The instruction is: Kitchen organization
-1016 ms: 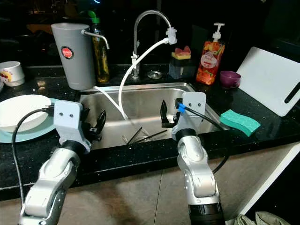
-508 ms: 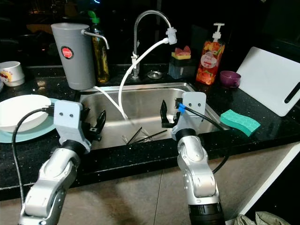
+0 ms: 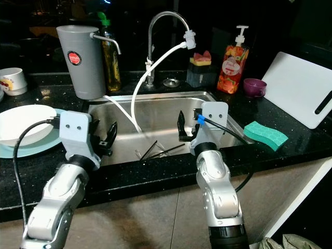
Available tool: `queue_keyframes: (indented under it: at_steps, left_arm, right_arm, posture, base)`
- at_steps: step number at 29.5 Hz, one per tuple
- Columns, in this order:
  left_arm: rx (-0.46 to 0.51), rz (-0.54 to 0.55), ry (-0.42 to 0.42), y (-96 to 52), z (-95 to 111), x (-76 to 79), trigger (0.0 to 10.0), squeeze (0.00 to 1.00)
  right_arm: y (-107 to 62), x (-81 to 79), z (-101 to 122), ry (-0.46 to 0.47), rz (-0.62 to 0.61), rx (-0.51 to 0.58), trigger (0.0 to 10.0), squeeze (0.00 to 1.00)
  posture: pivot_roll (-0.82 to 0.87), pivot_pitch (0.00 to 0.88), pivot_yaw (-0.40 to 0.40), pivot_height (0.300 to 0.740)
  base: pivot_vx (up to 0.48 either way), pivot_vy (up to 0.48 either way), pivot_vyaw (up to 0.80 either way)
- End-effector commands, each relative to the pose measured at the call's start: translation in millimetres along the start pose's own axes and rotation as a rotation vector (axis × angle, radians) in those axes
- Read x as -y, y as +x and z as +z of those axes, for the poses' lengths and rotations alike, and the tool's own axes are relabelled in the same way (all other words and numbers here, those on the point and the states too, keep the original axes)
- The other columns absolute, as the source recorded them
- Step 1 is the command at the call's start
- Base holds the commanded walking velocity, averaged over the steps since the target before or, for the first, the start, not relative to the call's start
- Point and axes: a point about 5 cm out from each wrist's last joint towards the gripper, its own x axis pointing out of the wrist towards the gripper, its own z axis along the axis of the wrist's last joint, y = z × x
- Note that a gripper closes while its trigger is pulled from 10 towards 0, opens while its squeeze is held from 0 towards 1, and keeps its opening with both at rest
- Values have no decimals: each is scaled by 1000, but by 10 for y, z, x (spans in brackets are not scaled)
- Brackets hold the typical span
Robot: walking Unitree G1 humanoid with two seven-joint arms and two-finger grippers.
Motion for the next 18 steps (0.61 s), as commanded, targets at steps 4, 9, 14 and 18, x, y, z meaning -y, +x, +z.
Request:
queue_keyframes:
  at_steps: [4, 9, 14, 18]
  left_arm:
    - [-1, -2, 3, 4, -12, 5, 10000, 0]
    - [0, -3, 4, 6, -10, 5, 10000, 0]
    - [1, -4, 6, 10, -5, -1, 10000, 0]
    - [2, -5, 8, 14, -1, -6, 10000, 0]
  right_arm:
    - [-5, 10, -32, 4, -5, -12, 10000, 0]
    - [-4, 7, -31, 5, -5, -12, 10000, 0]
    - [-3, 3, -33, 6, -6, -11, 10000, 0]
    - [-4, 6, -35, 7, -8, -11, 10000, 0]
  posture:
    - [132, 86, -75, 740]
    - [133, 85, -74, 740]
    - [135, 86, -70, 740]
    - [135, 86, -70, 740]
  base:
    - [0, 0, 0]
    - [0, 0, 0]
    - [0, 0, 0]
    - [0, 0, 0]
